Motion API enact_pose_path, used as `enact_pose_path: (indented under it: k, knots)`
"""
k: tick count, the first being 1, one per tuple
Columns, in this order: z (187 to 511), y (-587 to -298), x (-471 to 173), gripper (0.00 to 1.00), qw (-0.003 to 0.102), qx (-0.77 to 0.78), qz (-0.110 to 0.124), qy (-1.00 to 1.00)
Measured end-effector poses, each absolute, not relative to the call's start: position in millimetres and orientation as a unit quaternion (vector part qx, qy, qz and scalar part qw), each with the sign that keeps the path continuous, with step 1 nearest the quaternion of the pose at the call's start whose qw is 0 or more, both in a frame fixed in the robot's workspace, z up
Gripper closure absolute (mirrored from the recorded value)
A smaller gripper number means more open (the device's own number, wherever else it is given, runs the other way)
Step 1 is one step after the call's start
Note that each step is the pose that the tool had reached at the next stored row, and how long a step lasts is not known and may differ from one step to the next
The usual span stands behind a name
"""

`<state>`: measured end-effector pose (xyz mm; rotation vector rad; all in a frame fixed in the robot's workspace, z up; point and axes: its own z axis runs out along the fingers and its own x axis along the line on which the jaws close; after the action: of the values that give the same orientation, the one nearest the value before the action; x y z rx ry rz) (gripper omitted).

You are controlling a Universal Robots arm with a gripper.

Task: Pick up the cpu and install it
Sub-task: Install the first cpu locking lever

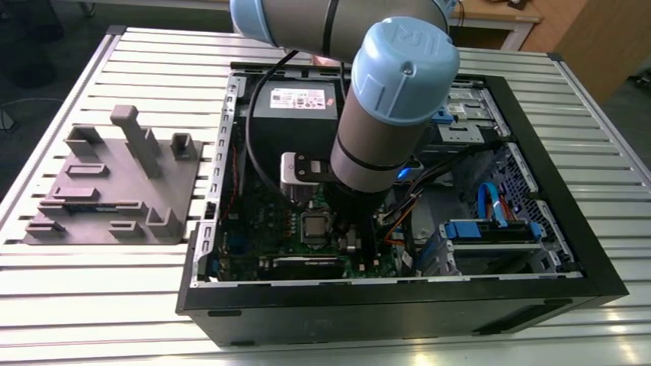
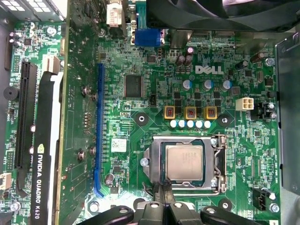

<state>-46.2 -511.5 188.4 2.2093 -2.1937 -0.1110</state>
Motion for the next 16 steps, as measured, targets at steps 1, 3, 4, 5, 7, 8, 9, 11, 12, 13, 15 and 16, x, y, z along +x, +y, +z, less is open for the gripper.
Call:
enact_pose_path:
  k: [1, 3, 4, 5, 7, 8, 9, 11, 12, 13, 15, 16]
  knots:
    - [188.4, -511.5, -46.2, 0.90, 0.013, 0.709, -0.036, -0.704]
    - [188.4, -511.5, -46.2, 0.90, 0.013, 0.709, -0.036, -0.704]
    - [188.4, -511.5, -46.0, 0.90, 0.013, 0.709, -0.036, -0.704]
    - [188.4, -511.5, -45.9, 0.90, 0.013, 0.709, -0.036, -0.704]
    - [188.4, -511.5, -45.1, 0.90, 0.013, 0.709, -0.036, -0.704]
    - [188.4, -511.5, -44.9, 0.90, 0.013, 0.709, -0.036, -0.704]
    - [188.4, -511.5, -44.7, 0.90, 0.013, 0.709, -0.036, -0.704]
    - [188.4, -511.5, -43.9, 0.90, 0.013, 0.710, -0.036, -0.704]
    - [188.4, -511.5, -43.4, 0.90, 0.013, 0.710, -0.036, -0.704]
    - [188.4, -511.5, -43.1, 0.90, 0.013, 0.710, -0.036, -0.704]
    - [188.4, -511.5, -42.6, 0.90, 0.013, 0.710, -0.036, -0.704]
    - [188.4, -511.4, -42.5, 0.90, 0.013, 0.710, -0.036, -0.704]
